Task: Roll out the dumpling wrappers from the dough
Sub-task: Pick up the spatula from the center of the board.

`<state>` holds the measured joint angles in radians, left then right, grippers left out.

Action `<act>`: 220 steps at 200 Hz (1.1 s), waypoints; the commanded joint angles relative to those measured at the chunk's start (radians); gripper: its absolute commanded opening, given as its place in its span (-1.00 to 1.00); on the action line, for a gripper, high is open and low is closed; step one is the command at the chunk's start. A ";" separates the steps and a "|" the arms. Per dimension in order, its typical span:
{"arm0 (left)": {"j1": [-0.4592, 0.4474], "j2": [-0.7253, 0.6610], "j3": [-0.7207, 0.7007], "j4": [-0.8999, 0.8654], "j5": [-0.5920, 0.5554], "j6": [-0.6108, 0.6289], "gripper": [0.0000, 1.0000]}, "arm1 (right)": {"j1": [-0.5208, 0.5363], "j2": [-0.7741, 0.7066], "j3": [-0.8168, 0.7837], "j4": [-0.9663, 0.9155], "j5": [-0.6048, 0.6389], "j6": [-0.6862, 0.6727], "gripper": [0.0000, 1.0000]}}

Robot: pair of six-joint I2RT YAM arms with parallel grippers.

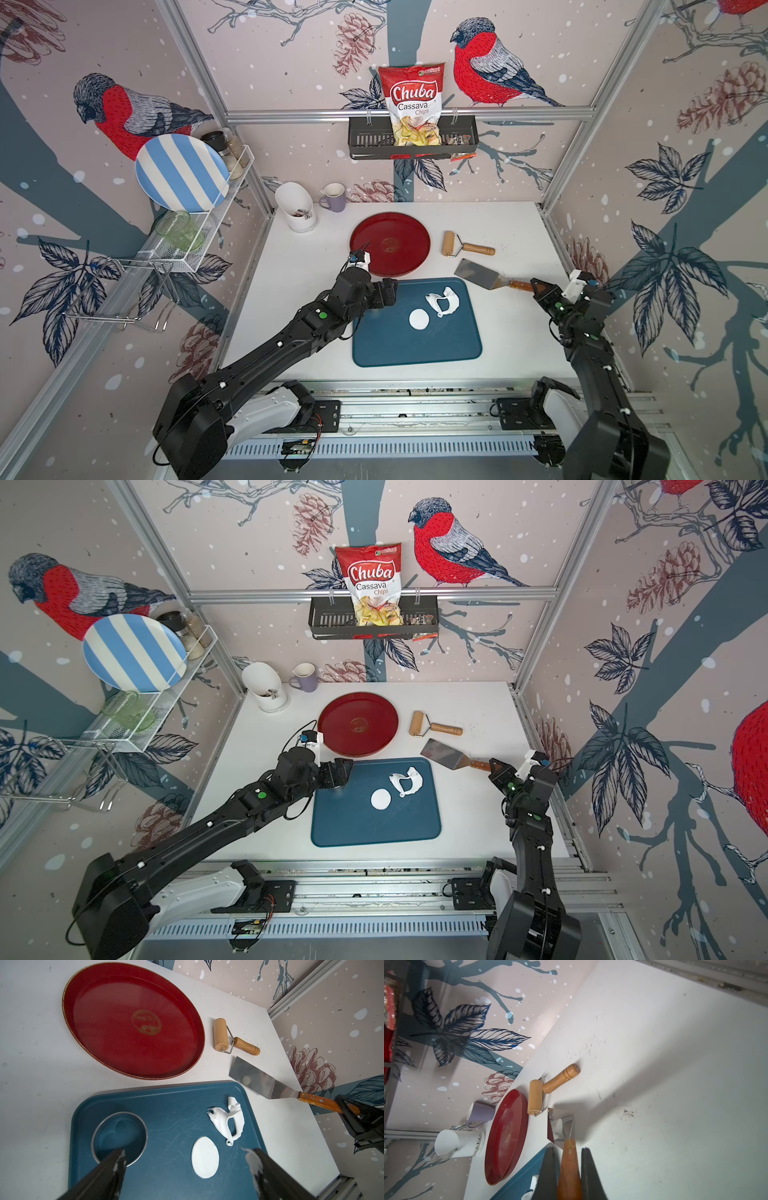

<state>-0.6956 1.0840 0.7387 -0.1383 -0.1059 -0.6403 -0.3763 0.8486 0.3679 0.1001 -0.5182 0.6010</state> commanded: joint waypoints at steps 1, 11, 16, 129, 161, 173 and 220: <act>0.002 -0.018 -0.002 0.052 0.001 0.016 0.92 | -0.001 -0.060 0.009 0.038 -0.072 0.024 -1.00; 0.002 -0.025 -0.002 0.061 0.003 0.022 0.92 | -0.002 -0.088 0.009 0.049 -0.081 0.037 -1.00; 0.002 -0.027 -0.004 0.066 0.005 0.024 0.91 | -0.003 -0.102 0.010 0.052 -0.084 0.044 -1.00; 0.017 -0.004 -0.016 0.175 0.252 0.067 0.92 | 0.103 -0.102 -0.014 0.298 -0.328 0.174 -1.00; 0.033 0.003 -0.027 0.199 0.361 0.079 0.91 | 0.205 -0.078 0.008 0.314 -0.371 0.143 -1.00; 0.044 -0.009 -0.040 0.209 0.382 0.072 0.91 | 0.225 -0.062 0.014 0.322 -0.394 0.147 -1.00; 0.168 -0.074 -0.141 0.295 0.529 -0.005 0.90 | 0.236 -0.037 0.004 0.398 -0.493 0.196 -1.00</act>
<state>-0.5747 1.0344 0.6338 0.0650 0.3119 -0.6041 -0.1471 0.8097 0.3717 0.3801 -0.9268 0.7597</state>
